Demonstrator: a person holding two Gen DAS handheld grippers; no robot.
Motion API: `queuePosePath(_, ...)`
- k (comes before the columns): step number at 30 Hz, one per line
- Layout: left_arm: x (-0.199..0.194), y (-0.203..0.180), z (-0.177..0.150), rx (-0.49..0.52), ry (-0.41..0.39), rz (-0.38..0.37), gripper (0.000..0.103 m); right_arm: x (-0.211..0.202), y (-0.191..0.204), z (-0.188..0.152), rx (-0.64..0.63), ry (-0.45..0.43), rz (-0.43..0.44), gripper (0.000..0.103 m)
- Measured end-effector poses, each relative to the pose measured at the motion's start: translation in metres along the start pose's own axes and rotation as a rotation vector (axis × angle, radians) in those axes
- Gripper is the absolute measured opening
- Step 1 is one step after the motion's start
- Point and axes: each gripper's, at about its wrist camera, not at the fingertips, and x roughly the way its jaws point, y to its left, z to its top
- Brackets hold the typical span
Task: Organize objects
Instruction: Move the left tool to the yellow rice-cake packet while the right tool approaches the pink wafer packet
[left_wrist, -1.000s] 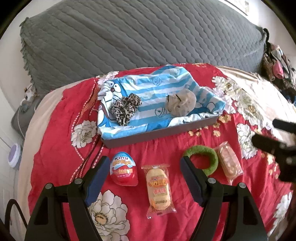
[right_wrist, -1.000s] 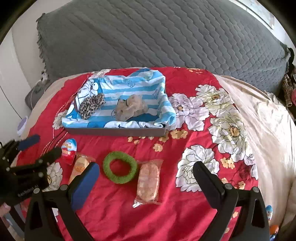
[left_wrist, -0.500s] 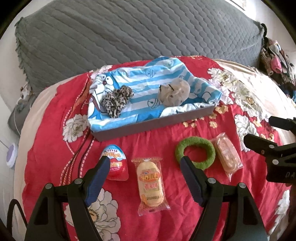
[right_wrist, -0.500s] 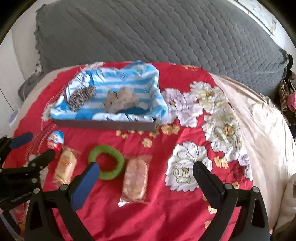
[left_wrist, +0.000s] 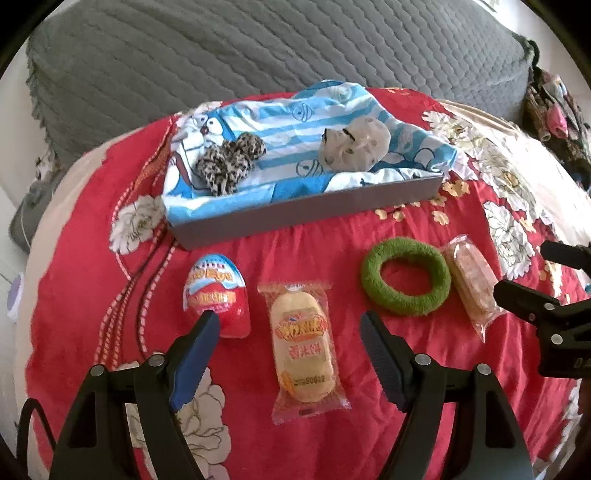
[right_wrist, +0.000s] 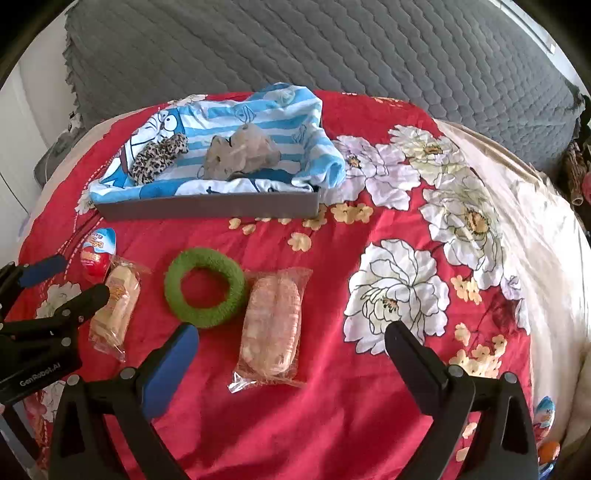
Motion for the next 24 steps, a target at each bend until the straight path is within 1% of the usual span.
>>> queuePosePath(2, 0.004, 0.001, -0.004, -0.013, 0.008, -0.003, 0.079, 0.003, 0.0, -0.001, -0.002, 0.006, -0.001, 0.102)
queuePosePath(9, 0.009, 0.001, -0.015, -0.008, 0.023, -0.005, 0.079, 0.008, 0.002, -0.007, -0.014, 0.015, -0.018, 0.102)
queuePosePath(12, 0.01, 0.003, -0.018, -0.032, 0.041, -0.013, 0.079, 0.008, 0.003, -0.01, -0.019, 0.015, -0.023, 0.102)
queuePosePath(19, 0.01, 0.004, -0.027, -0.038, 0.046, 0.007, 0.079, 0.01, 0.005, -0.014, -0.032, 0.02, -0.028, 0.101)
queuePosePath(21, 0.012, 0.001, -0.032, -0.03, 0.056, 0.016, 0.079, 0.011, 0.005, -0.014, -0.033, 0.023, -0.031, 0.1)
queuePosePath(24, 0.015, -0.001, -0.034, -0.035, 0.066, 0.002, 0.079, 0.015, 0.003, -0.014, -0.015, 0.034, -0.019, 0.096)
